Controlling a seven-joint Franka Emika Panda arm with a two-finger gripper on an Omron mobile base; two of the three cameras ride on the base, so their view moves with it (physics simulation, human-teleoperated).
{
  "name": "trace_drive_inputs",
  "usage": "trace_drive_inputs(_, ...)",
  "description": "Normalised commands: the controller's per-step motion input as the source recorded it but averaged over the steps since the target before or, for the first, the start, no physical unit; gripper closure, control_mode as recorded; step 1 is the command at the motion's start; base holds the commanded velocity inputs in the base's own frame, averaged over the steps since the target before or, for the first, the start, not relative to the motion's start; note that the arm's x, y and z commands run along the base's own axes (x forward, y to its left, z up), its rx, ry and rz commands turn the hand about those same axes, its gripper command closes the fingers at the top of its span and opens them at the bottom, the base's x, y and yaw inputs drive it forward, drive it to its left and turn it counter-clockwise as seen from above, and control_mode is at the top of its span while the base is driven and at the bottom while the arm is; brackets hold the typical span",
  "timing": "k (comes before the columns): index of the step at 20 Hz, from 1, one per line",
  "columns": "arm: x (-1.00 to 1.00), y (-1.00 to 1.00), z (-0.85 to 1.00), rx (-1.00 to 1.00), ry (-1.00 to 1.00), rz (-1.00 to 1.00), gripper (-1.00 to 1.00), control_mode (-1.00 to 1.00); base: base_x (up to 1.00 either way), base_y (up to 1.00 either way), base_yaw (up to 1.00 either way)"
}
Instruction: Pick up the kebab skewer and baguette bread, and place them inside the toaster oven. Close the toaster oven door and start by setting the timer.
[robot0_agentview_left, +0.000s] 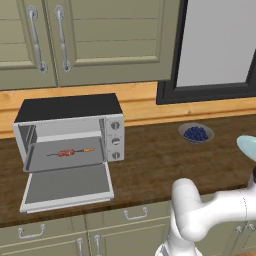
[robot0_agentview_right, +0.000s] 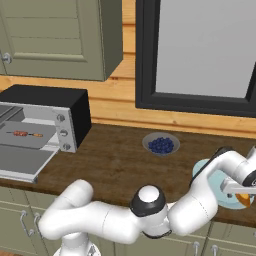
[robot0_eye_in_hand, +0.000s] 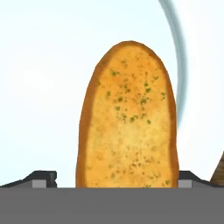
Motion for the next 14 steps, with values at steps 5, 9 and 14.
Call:
trace_drive_inputs(5, 0.0, 0.0, -0.07, 0.0, 0.0, 0.02, 1.0, -1.0, 0.0, 0.0, 0.0)
trace_drive_inputs(9, 0.0, 0.0, -0.04, 0.0, 0.0, 0.01, 1.0, -1.0, 0.0, 0.0, 0.0)
trace_drive_inputs(14, -0.04, 0.0, 0.01, 0.0, -0.03, 0.0, 1.0, -1.0, 0.0, 0.0, 0.0)
